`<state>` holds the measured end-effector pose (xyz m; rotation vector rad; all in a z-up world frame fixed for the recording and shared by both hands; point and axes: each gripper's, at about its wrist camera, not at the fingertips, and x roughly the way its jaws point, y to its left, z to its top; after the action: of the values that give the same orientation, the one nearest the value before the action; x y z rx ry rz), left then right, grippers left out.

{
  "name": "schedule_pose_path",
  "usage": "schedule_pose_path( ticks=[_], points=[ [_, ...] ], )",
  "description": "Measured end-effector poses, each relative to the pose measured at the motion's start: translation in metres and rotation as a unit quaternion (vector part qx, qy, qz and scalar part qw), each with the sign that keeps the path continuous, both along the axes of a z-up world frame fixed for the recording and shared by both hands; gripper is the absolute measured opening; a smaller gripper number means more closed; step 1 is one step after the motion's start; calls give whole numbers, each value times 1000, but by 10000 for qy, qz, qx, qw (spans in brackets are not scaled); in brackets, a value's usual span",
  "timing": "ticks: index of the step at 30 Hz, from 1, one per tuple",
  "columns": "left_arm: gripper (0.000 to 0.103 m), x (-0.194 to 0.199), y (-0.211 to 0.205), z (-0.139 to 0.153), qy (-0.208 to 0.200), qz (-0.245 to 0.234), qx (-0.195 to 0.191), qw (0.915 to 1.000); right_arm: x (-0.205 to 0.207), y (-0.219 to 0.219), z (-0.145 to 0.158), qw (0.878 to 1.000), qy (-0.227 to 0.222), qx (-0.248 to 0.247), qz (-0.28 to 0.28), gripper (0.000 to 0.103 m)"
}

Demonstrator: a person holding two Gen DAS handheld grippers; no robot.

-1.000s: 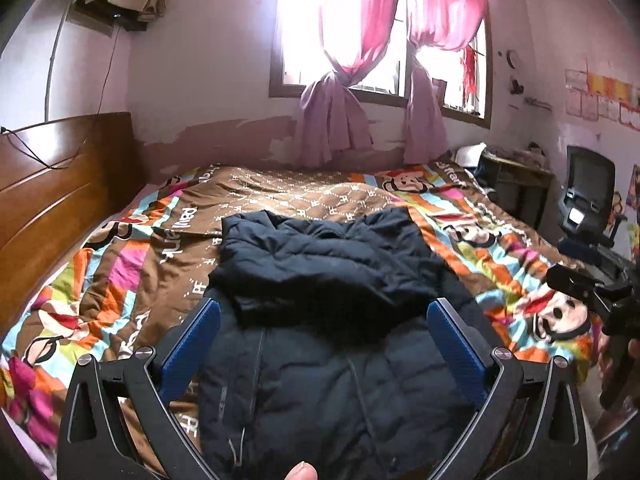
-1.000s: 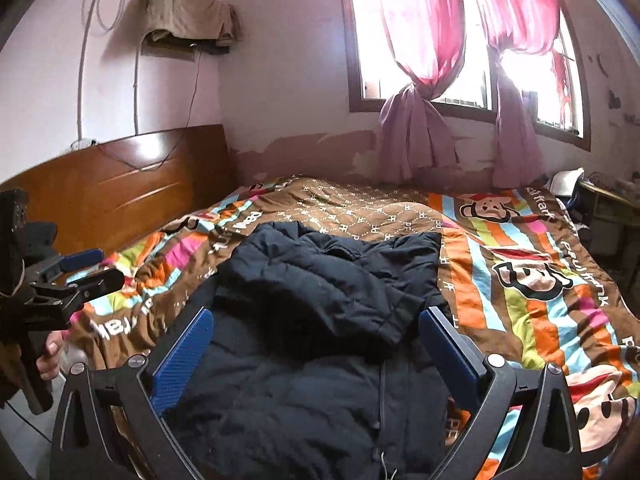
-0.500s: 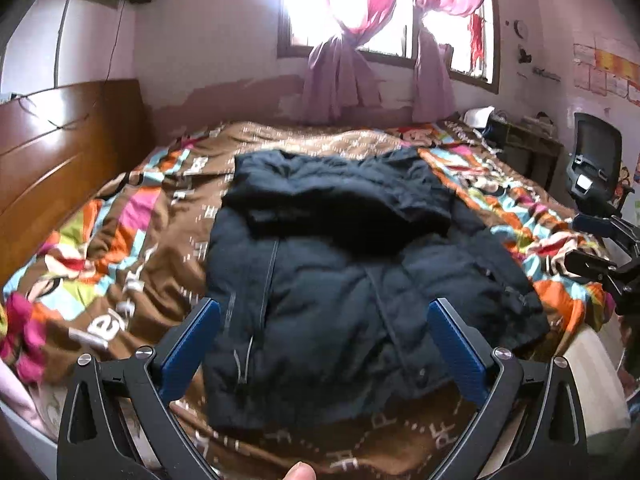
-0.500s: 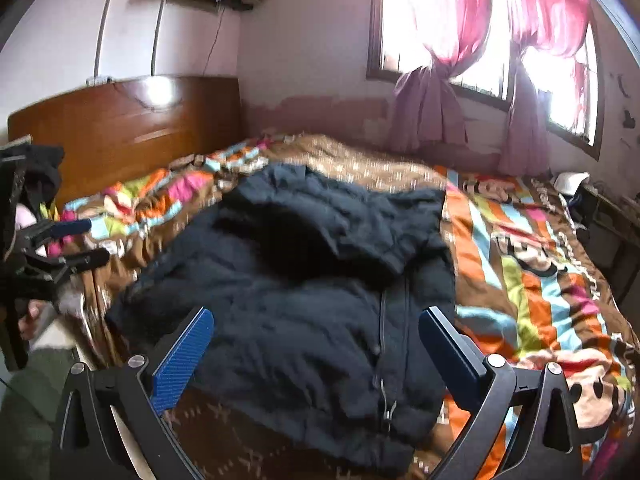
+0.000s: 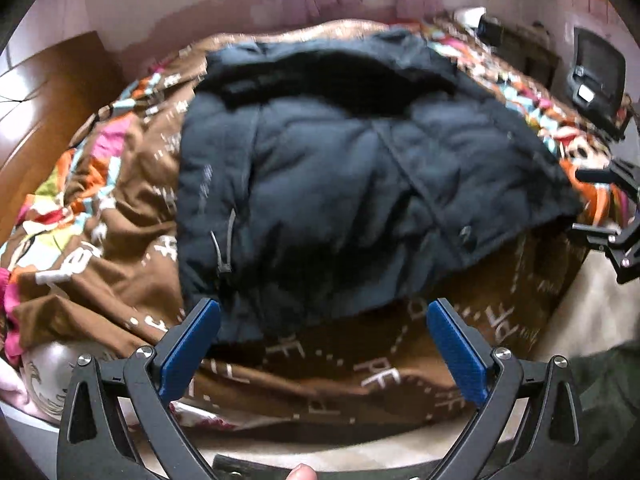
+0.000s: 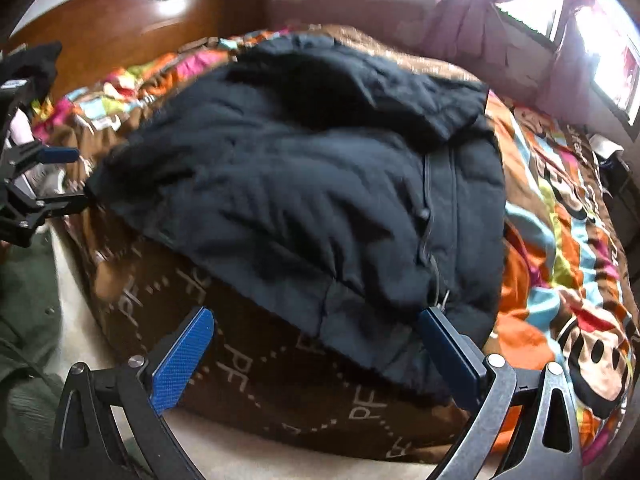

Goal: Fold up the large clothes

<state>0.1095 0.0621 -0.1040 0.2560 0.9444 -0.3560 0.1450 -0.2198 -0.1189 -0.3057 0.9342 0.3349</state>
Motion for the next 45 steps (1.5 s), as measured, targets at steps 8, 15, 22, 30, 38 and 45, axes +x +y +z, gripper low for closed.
schedule_pose_path(
  ticks=[8, 15, 22, 30, 38, 45],
  points=[
    [101, 8, -4, -29, 380, 142, 476, 9980, 11, 5, -29, 9971, -37, -734, -219, 103],
    [101, 16, 5, -34, 485, 370, 485, 9970, 25, 13, -39, 9913, -416, -1197, -351, 103],
    [101, 16, 6, -31, 415, 488, 595, 9962, 32, 9, -31, 9917, -708, -970, -466, 102],
    [101, 10, 8, -19, 147, 444, 390, 9981, 35, 14, 9, 9943, -958, -461, -120, 65],
    [101, -13, -6, 9, -890, 74, 495, 9948, 59, 18, 50, 9956, -890, 282, 27, 42],
    [101, -19, -48, 6, -1762, -134, 1529, 9723, 83, 2, 73, 9916, -706, 1065, -184, 35]
  ],
)
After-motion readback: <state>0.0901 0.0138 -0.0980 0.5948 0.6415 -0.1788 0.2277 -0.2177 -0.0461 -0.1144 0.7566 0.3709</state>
